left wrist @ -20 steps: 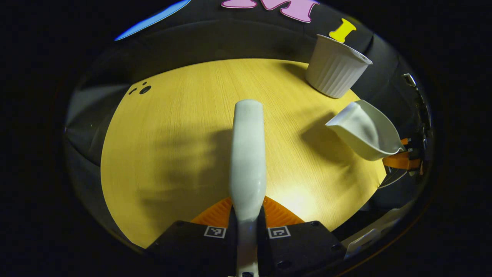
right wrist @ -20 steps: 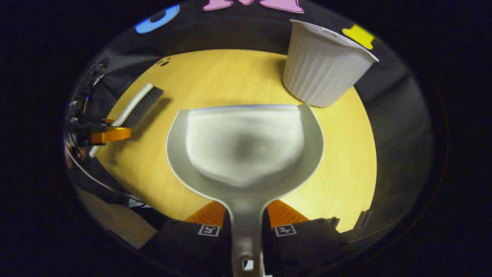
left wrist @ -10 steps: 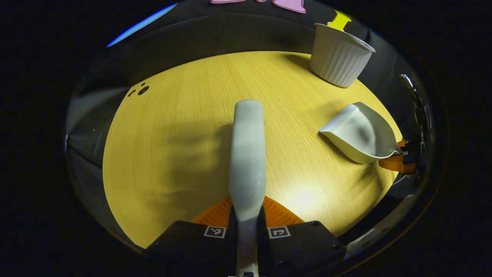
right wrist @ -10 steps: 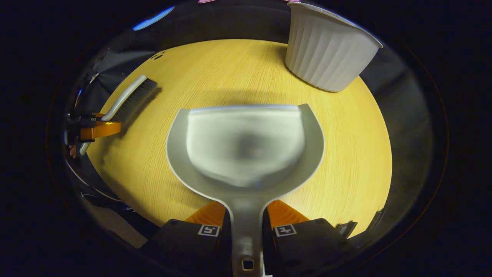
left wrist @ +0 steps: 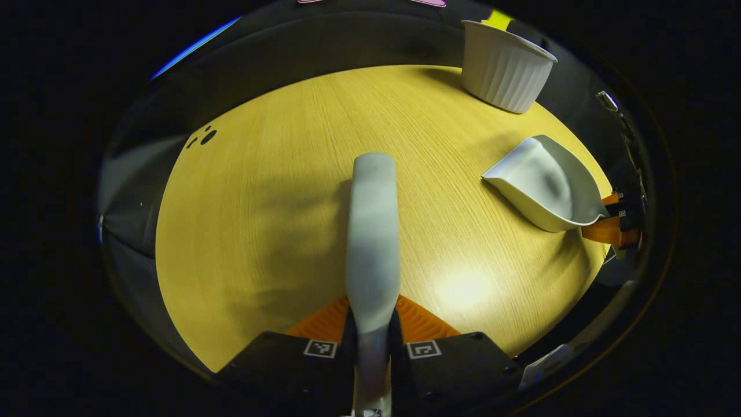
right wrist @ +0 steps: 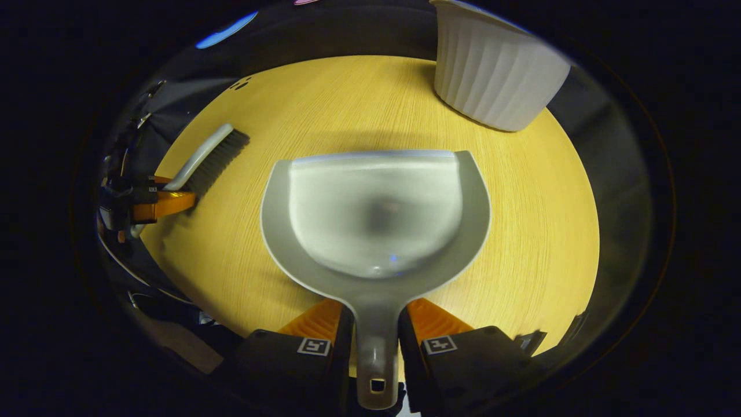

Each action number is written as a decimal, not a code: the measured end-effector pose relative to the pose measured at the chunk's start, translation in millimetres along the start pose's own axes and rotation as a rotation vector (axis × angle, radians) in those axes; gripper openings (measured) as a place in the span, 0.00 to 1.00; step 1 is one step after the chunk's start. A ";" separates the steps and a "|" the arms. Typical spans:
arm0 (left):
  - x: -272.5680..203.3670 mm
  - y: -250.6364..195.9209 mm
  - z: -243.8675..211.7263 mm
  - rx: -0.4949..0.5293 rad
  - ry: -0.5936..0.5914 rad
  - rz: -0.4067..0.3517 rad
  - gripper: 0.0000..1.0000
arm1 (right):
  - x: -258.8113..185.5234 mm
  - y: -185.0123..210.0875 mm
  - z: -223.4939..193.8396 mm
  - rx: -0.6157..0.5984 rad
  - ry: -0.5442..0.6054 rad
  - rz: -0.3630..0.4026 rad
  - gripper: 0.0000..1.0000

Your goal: Pick up the small broom and dustpan from the desktop, sweep the trash into the dustpan with the broom, and then empty the trash into the garbage bin.

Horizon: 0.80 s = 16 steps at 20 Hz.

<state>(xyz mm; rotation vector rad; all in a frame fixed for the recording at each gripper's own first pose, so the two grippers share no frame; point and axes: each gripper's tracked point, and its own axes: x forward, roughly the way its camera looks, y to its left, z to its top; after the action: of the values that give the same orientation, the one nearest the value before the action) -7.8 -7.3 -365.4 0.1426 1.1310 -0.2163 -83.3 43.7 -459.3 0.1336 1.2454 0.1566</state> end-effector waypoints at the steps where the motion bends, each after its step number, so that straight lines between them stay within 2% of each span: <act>1: -1.9 0.2 0.5 0.006 -0.005 0.005 0.32 | -2.4 -0.7 0.4 0.000 -0.007 0.002 0.43; 3: -7.0 -0.4 0.5 0.020 -0.015 0.019 0.29 | -10.3 -0.7 1.0 0.001 -0.019 0.007 0.43; 5: -12.7 1.0 0.7 0.032 -0.022 0.041 0.36 | -25.5 -1.7 2.2 -0.018 -0.037 0.015 0.44; 9: -43.0 3.9 3.7 0.035 -0.064 0.082 0.43 | -69.3 -4.1 16.8 -0.009 -0.119 0.044 0.43; 10: -52.8 3.9 7.9 0.028 -0.087 0.089 0.50 | -81.7 -3.9 25.2 -0.001 -0.158 0.051 0.43; 11: -65.5 2.8 16.1 0.012 -0.123 0.094 0.50 | -94.2 -5.1 32.8 0.004 -0.194 0.059 0.43; 12: -81.3 4.9 23.9 -0.009 -0.177 0.092 0.43 | -105.8 -6.4 43.4 0.004 -0.238 0.059 0.43; 16: -141.8 -5.9 88.7 -0.078 -0.427 0.097 0.43 | -158.8 -15.3 99.2 0.001 -0.451 0.029 0.44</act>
<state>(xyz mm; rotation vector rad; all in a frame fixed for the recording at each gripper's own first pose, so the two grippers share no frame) 10.9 -18.7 -199.5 0.0766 0.7043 -0.1090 -37.9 -3.2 -283.2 0.1772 0.7948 0.1414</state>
